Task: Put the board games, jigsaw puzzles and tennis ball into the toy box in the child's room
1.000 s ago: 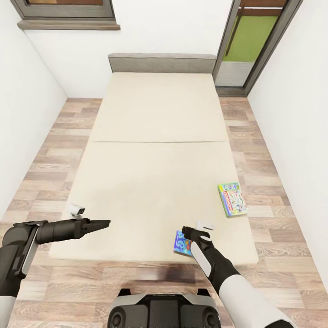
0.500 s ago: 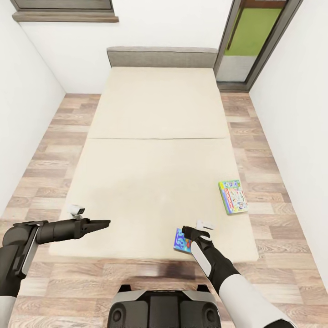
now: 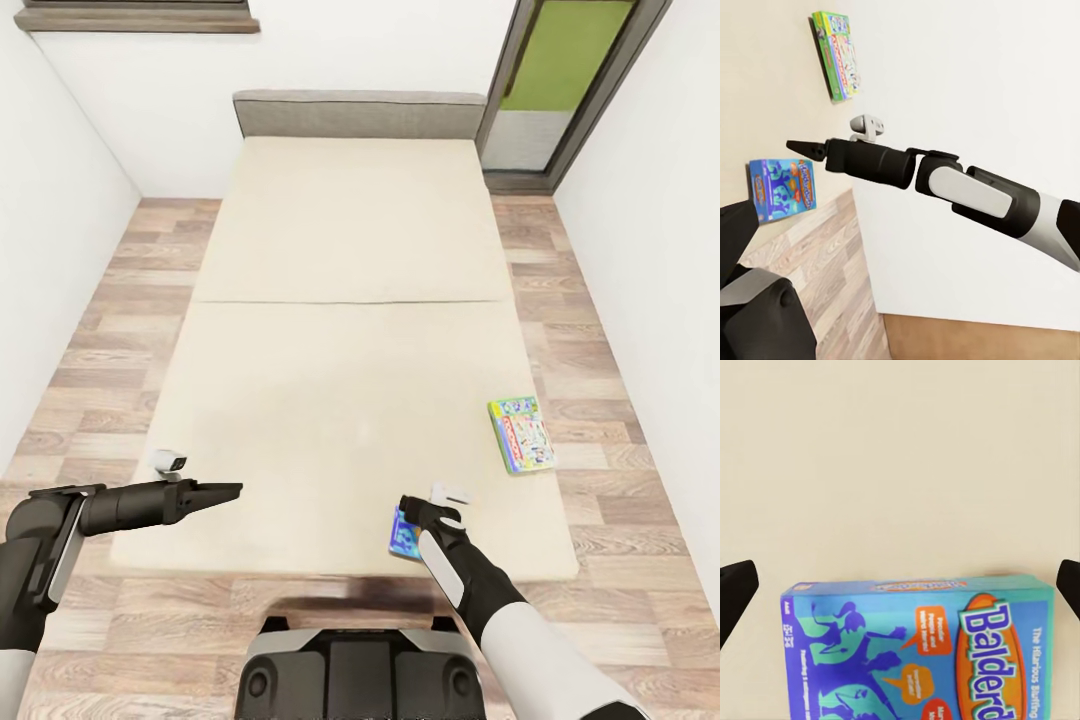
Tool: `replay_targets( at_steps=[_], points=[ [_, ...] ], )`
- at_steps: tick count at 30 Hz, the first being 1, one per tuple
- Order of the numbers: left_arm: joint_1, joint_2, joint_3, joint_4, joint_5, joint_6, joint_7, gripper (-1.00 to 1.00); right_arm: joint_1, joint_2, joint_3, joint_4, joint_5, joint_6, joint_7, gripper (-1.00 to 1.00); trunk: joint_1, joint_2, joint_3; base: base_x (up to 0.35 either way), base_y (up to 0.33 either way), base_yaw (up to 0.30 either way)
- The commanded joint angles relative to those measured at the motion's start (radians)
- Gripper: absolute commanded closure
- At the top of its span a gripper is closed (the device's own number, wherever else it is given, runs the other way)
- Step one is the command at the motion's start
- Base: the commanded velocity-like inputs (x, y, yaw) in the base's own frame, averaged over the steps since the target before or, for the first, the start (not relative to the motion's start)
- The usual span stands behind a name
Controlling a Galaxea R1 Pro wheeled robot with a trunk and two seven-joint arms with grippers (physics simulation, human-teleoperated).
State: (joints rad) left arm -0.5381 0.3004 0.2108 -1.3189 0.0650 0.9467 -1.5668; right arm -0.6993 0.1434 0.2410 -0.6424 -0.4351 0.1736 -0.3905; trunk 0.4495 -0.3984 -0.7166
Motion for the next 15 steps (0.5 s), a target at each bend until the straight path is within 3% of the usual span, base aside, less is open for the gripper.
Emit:
replay_targets(
  at_steps=[1, 15],
  points=[
    [0.0, 0.0, 0.0, 0.0, -0.001, 0.011, -0.004, -1.0, 0.0, -0.001, 0.006, -0.002, -0.006, -0.007, -0.008, -1.0, 0.001, -0.002, -0.003, 0.01, 0.006, 0.0],
    [0.0, 0.0, -0.001, 0.0, -0.001, 0.012, -0.004, -1.0, 0.0, -0.002, 0.009, -0.002, -0.005, -0.046, -0.007, -1.0, 0.001, -0.002, -0.011, 0.036, 0.001, 0.0]
  ],
)
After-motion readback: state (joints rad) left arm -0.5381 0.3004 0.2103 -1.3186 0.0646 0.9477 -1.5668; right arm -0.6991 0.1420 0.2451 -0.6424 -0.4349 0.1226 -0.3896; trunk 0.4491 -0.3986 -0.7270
